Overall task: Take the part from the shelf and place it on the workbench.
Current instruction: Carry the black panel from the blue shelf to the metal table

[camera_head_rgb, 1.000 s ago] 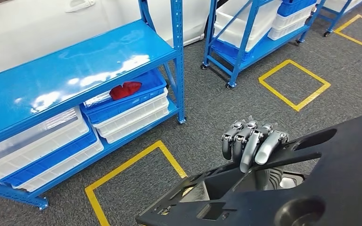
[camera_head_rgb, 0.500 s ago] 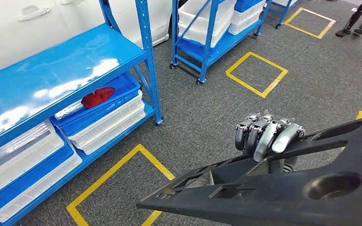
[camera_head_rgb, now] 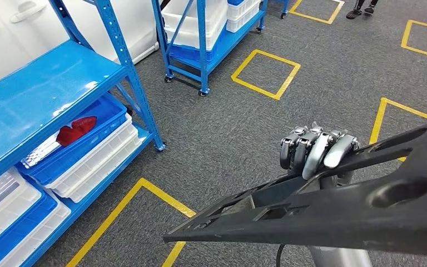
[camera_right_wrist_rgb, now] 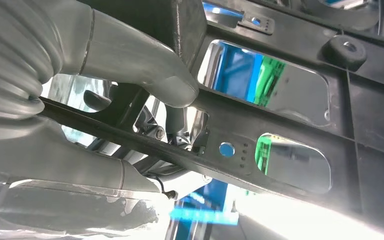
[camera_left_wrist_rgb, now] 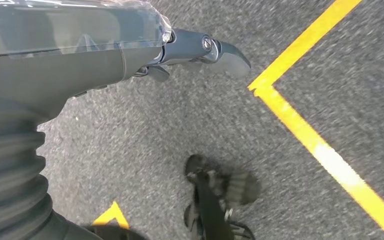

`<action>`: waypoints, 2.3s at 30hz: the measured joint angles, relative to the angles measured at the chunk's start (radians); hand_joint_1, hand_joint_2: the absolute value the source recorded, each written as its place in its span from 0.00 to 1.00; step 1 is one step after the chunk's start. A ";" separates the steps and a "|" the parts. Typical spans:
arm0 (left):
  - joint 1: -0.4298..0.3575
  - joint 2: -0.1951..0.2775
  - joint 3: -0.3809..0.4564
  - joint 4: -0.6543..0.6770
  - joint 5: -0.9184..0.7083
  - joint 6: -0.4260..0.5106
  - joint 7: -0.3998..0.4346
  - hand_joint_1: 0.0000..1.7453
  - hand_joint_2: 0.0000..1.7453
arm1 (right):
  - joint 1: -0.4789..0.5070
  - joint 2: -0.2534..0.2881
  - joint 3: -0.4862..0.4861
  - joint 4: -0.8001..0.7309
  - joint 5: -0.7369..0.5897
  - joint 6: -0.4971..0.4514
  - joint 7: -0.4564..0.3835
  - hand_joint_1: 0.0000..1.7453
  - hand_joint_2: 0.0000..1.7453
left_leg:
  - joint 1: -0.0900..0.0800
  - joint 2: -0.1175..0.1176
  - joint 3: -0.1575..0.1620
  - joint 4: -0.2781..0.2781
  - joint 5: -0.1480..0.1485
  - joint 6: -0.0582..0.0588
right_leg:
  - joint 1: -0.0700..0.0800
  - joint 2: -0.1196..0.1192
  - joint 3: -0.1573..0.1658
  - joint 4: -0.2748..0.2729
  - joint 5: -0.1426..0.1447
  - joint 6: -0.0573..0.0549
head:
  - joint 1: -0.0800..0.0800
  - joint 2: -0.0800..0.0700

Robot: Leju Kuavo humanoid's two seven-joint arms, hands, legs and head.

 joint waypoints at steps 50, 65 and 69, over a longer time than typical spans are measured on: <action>0.011 0.005 0.050 0.001 0.021 -0.012 -0.013 0.00 1.00 | 0.010 -0.040 0.028 0.012 0.037 -0.083 0.003 1.00 1.00 | -0.006 0.026 0.068 -0.181 0.114 0.051 | -0.006 0.001 -0.134 0.248 -0.082 0.051 | 0.000 0.000; 0.010 0.008 0.051 0.001 0.006 -0.024 -0.013 0.00 1.00 | -0.024 -0.021 0.055 0.035 0.024 -0.103 0.003 1.00 1.00 | 0.000 -0.020 -0.049 0.087 0.004 -0.002 | 0.006 0.062 0.009 -0.008 0.001 -0.002 | 0.000 0.000; 0.010 0.009 0.051 0.001 -0.004 -0.025 -0.009 0.00 1.00 | -0.026 -0.019 0.056 0.037 0.025 -0.103 0.006 1.00 1.00 | 0.007 -0.088 0.048 -0.146 0.113 0.006 | 0.005 0.113 0.002 0.011 -0.007 0.014 | 0.000 0.000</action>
